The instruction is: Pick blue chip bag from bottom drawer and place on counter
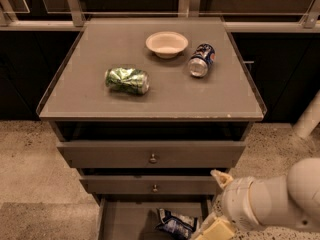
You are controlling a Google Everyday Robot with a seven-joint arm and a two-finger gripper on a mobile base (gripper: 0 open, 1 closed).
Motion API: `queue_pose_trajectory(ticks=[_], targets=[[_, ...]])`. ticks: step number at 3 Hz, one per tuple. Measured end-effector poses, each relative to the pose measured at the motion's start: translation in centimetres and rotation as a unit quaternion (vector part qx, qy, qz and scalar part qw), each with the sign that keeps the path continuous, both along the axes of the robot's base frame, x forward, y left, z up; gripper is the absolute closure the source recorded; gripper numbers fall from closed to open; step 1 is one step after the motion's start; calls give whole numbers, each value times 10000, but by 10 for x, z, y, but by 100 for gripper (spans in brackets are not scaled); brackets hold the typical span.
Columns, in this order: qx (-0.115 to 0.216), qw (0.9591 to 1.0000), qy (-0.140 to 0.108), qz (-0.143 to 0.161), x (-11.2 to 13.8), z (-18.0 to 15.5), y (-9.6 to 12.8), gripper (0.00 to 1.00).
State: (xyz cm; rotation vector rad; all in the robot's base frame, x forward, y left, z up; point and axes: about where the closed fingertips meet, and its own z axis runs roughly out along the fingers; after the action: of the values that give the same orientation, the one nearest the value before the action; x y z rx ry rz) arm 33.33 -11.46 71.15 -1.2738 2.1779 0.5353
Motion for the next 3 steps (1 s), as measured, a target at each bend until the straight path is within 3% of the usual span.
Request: queue_pose_trajectory(ticks=[1,2,3], targets=[[587,9982,20,-67,7,-66,25,0],[975,9943,-163,-390,44,-116,33,0],[1142,9912,-60,-660,50,-147,33,0]])
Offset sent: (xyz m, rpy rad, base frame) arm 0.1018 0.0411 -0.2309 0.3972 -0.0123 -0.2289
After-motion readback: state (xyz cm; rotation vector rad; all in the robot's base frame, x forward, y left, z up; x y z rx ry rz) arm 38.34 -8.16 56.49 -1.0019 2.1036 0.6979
